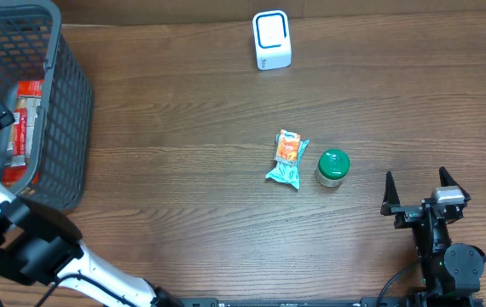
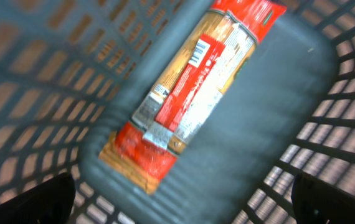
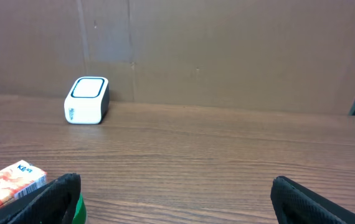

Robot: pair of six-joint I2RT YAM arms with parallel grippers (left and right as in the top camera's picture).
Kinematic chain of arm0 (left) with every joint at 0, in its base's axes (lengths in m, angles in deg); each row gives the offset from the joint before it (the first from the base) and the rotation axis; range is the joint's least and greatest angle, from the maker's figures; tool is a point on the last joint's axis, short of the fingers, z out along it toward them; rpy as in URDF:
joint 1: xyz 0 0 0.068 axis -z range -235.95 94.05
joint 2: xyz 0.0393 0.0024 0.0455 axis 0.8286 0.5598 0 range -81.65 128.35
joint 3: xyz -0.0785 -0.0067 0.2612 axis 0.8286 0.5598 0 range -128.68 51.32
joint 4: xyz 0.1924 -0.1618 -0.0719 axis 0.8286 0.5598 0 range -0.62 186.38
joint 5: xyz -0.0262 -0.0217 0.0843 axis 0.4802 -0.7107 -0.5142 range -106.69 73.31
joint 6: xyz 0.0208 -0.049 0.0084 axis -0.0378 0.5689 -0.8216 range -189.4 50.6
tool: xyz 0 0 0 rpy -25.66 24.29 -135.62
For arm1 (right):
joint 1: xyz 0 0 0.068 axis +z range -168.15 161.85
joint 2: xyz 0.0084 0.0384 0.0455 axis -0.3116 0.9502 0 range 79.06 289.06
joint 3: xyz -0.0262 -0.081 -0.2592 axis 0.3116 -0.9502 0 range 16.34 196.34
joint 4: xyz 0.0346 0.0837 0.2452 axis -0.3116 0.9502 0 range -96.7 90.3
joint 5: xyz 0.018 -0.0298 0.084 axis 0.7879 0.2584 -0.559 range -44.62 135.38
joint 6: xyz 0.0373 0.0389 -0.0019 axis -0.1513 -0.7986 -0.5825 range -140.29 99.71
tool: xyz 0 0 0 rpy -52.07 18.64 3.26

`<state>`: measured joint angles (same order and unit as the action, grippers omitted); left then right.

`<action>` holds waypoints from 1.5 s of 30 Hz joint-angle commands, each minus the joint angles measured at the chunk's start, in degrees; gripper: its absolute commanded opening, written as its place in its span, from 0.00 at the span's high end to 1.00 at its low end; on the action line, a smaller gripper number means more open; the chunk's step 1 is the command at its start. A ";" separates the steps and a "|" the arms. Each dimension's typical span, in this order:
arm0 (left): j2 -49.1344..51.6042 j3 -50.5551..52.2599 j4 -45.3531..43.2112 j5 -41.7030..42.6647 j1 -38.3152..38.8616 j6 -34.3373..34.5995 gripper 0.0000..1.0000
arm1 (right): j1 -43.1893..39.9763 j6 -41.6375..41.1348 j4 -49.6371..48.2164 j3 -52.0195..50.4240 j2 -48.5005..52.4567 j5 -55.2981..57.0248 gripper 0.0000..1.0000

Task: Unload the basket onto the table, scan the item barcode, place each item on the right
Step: 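Reach the left gripper into the basket toward the red package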

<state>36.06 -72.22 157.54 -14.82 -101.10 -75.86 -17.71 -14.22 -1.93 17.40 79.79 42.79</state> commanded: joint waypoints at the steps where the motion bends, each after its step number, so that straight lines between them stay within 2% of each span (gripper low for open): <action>1: 3.30 0.09 -1.84 0.74 -0.33 -4.83 0.00 | -0.20 0.20 -0.15 -0.61 -0.57 -0.07 0.00; 12: 14.43 0.09 -7.17 1.60 -0.31 -11.87 0.00 | -0.20 0.20 -0.15 -0.61 -0.57 -0.07 0.00; 20: 20.17 0.09 -9.92 1.68 -0.57 -12.87 0.00 | -0.20 0.20 -0.15 -0.61 -0.57 -0.07 0.00; 28: 26.84 0.09 -8.33 2.25 -0.57 -12.81 0.00 | -0.20 0.20 -0.15 -0.61 -0.57 -0.07 0.00; 32: 26.91 0.00 -6.80 2.23 -0.57 -12.31 0.23 | -0.20 0.20 -0.15 -0.61 -0.57 -0.07 0.00; 38: 22.95 -2.93 -4.22 2.27 -0.57 -8.20 0.36 | -0.20 0.20 -0.15 -0.61 -0.57 -0.07 0.00; 40: 20.74 -4.52 -3.67 2.29 -0.57 -6.38 0.55 | -0.20 0.20 -0.15 -0.61 -0.57 -0.07 0.00; 41: 19.10 -5.31 -3.50 2.43 -0.57 -5.27 0.58 | -0.20 0.20 -0.15 -0.61 -0.57 -0.07 0.00; 45: 12.70 -6.64 -3.72 3.96 -0.57 -1.62 0.59 | -0.20 0.20 -0.15 -0.61 -0.57 -0.07 0.00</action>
<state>57.24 -75.59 154.31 -12.30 -101.58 -82.33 -17.71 -14.27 -1.93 17.40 79.79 42.79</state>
